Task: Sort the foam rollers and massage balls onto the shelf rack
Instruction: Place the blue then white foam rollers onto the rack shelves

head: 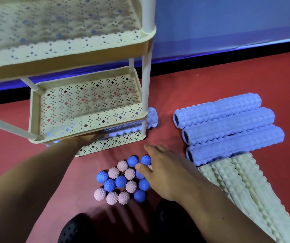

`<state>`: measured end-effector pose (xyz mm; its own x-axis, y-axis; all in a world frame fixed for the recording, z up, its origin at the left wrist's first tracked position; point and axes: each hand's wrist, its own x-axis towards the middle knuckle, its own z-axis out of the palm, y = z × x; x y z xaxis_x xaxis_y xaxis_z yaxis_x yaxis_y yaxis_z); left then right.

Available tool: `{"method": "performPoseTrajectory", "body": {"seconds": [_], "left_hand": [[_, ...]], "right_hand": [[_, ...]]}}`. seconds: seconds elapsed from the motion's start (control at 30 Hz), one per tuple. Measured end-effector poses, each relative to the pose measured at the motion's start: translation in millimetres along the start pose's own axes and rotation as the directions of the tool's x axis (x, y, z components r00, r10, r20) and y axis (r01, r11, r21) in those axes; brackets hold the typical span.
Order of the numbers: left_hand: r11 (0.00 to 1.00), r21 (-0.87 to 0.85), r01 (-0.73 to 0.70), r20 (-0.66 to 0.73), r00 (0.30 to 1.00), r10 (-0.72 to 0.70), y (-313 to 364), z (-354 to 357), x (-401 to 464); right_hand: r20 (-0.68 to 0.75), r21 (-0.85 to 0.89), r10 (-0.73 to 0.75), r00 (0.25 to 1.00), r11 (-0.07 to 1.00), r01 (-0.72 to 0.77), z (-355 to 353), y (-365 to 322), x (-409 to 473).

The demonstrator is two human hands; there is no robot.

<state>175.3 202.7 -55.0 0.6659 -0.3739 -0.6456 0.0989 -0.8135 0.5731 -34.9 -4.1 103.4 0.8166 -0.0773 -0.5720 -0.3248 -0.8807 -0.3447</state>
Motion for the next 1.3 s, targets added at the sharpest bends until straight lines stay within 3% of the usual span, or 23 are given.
{"method": "performPoseTrajectory", "body": {"seconds": [0.07, 0.17, 0.27, 0.3, 0.33, 0.43, 0.6, 0.9, 1.0, 1.13, 1.3], "left_hand": [[0.994, 0.103, -0.045, 0.12, 0.992, 0.033, 0.5, 9.4, 7.6], [0.88, 0.454, -0.14, -0.089, 0.976, 0.201, 7.6, 12.5, -2.5], [0.79, 0.595, -0.147, -0.132, 0.952, 0.276, -10.9, 23.6, -3.6], [0.764, 0.639, -0.086, -0.154, 0.959, 0.237, -15.2, 28.5, -4.6], [0.766, 0.641, -0.041, -0.173, 0.965, 0.197, -13.4, 35.1, -11.1], [0.755, 0.652, -0.063, -0.248, 0.924, 0.292, -11.9, 66.6, -23.2], [0.779, 0.6, -0.179, -0.181, 0.919, 0.351, -11.6, 111.0, -37.6], [0.767, 0.583, -0.269, -0.128, 0.902, 0.413, -18.2, 155.7, -38.1], [0.769, 0.577, -0.274, -0.116, 0.905, 0.409, -19.6, 162.8, -34.3], [0.764, 0.575, -0.293, -0.152, 0.879, 0.452, -14.9, 170.6, -22.0], [0.785, 0.548, -0.289, -0.178, 0.877, 0.447, -11.6, 185.7, -6.6]], "right_hand": [[0.013, 0.028, 0.014, 1.0, 1.0, -0.014, 2.1, 11.4, 5.5], [0.025, 0.141, 0.063, 0.998, 0.988, -0.066, 3.5, 44.5, 14.1], [-0.023, 0.179, 0.142, 0.99, 0.974, -0.136, 4.3, 86.2, 30.5], [-0.031, 0.16, 0.159, 0.987, 0.975, -0.152, 5.6, 98.4, 37.8], [-0.036, 0.128, 0.164, 0.986, 0.979, -0.159, 7.5, 109.0, 46.0], [0.011, 0.001, 0.176, 0.984, 0.984, -0.176, 16.9, 138.8, 68.1], [0.127, -0.213, 0.249, 0.96, 0.952, -0.218, 27.9, 191.7, 89.1], [0.107, -0.356, 0.224, 0.969, 0.918, -0.173, 59.7, 251.5, 105.8], [-0.065, -0.327, 0.125, 0.99, 0.935, -0.14, 59.7, 254.5, 114.8], [-0.331, -0.285, -0.036, 0.943, 0.956, -0.063, 33.8, 249.4, 146.6], [-0.293, -0.306, -0.078, 0.953, 0.952, -0.016, 2.7, 240.3, 219.2]]}}
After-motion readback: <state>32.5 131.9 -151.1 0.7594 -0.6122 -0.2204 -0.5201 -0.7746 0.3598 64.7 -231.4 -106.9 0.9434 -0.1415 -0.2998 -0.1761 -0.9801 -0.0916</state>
